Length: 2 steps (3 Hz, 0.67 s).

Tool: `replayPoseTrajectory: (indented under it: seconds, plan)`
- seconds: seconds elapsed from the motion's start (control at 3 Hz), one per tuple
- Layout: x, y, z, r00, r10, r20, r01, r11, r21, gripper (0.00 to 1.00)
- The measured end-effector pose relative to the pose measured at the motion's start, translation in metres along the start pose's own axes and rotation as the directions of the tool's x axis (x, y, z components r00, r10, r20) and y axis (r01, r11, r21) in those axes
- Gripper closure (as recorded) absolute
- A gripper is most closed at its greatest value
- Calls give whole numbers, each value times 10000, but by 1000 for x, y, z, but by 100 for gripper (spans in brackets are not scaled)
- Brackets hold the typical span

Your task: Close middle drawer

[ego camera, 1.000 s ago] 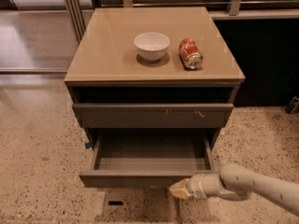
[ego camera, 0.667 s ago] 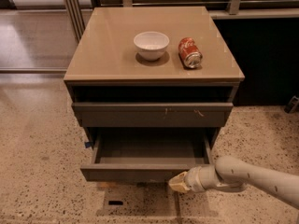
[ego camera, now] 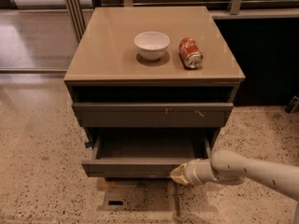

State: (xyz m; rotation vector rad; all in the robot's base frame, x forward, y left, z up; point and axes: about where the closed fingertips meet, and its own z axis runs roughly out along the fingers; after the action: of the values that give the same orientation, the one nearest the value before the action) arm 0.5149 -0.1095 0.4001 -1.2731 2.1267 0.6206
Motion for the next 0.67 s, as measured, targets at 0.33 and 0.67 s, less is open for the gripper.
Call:
replayPoseTrajectory:
  seconds: [0.33,0.67]
  plan:
    - [-5,-7,-6,9951,-597,-792,722,9836,1652,100]
    - [-5,-7,-6,9951,-597,-792,722,9836,1651,100]
